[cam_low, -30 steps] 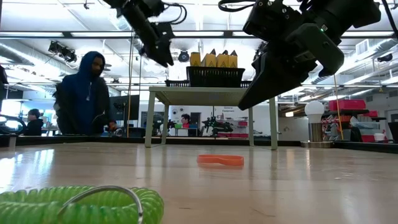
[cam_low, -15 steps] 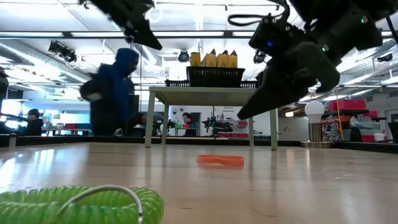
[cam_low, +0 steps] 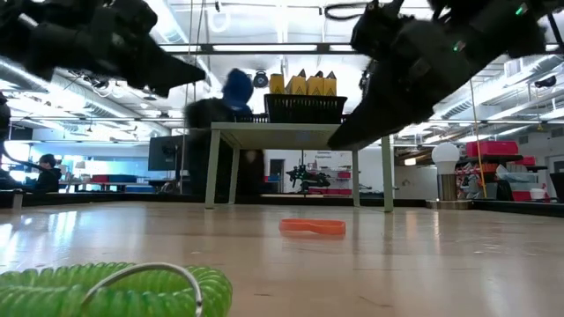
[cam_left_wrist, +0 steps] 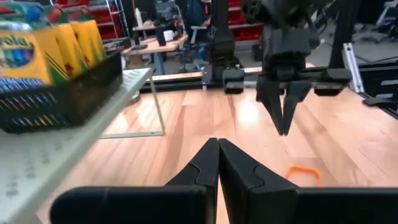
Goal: Pick & Place Office Desk Supplies
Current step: Put the orange rubberband into the top left black bin
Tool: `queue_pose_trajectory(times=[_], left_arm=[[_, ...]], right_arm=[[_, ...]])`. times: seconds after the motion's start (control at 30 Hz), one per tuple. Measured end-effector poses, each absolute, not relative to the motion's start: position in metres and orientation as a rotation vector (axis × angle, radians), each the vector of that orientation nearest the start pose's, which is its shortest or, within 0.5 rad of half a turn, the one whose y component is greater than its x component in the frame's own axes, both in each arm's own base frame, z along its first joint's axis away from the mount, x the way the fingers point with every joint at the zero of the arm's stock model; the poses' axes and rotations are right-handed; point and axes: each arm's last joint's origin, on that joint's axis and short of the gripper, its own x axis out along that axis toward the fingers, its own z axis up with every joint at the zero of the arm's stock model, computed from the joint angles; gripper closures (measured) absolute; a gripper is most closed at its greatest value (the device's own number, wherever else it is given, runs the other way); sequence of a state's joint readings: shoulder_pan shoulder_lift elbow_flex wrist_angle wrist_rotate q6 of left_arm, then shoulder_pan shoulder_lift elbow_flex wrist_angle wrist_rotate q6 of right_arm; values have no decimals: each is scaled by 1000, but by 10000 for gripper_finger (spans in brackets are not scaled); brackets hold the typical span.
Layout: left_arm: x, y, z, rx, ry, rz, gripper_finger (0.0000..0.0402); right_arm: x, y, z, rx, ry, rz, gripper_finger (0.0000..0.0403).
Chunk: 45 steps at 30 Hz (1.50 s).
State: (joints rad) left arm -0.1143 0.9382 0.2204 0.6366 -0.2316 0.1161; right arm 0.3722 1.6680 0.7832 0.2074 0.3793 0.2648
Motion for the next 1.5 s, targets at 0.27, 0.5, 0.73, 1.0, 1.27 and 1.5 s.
queue_pose_trajectory(times=[0.27,0.5,0.73,1.0,1.27,1.5], left_arm=[[181,-26,173,141,86,125,385],[185,-28,169,143,81,120,385],[189,-28,166,144,84,119,385],[189,-28,166,140,79,120,385],[189,-29,165,108,79,85,385],[200,-35,152,81,162,22,360]], right_arm=[[296,133,162,45,653,-134,307],[297,147,144,62,669,-193,229],[310,152,121,15,720,-209,162],[325,153,99,22,786,-179,183],[332,150,98,26,791,-162,294],[332,149,101,-27,783,-151,395]])
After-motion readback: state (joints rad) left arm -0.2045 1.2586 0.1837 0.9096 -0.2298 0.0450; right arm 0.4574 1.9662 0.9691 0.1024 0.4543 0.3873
